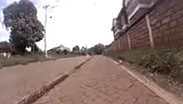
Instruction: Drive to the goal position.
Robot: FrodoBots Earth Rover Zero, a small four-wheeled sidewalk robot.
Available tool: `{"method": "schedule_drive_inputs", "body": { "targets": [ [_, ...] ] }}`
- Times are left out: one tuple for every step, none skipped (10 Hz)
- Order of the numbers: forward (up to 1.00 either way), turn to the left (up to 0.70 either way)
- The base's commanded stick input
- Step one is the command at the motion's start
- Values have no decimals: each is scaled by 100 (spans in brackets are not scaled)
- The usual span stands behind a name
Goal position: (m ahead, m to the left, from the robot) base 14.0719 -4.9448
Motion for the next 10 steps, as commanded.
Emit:
{"method": "schedule_drive_inputs", "body": {
  "targets": [
    [50, 0],
    [50, 0],
    [50, 0],
    [50, 0],
    [50, 0],
    [50, 0],
    [50, 0],
    [50, 0],
    [50, 0],
    [50, 16]
  ]
}}
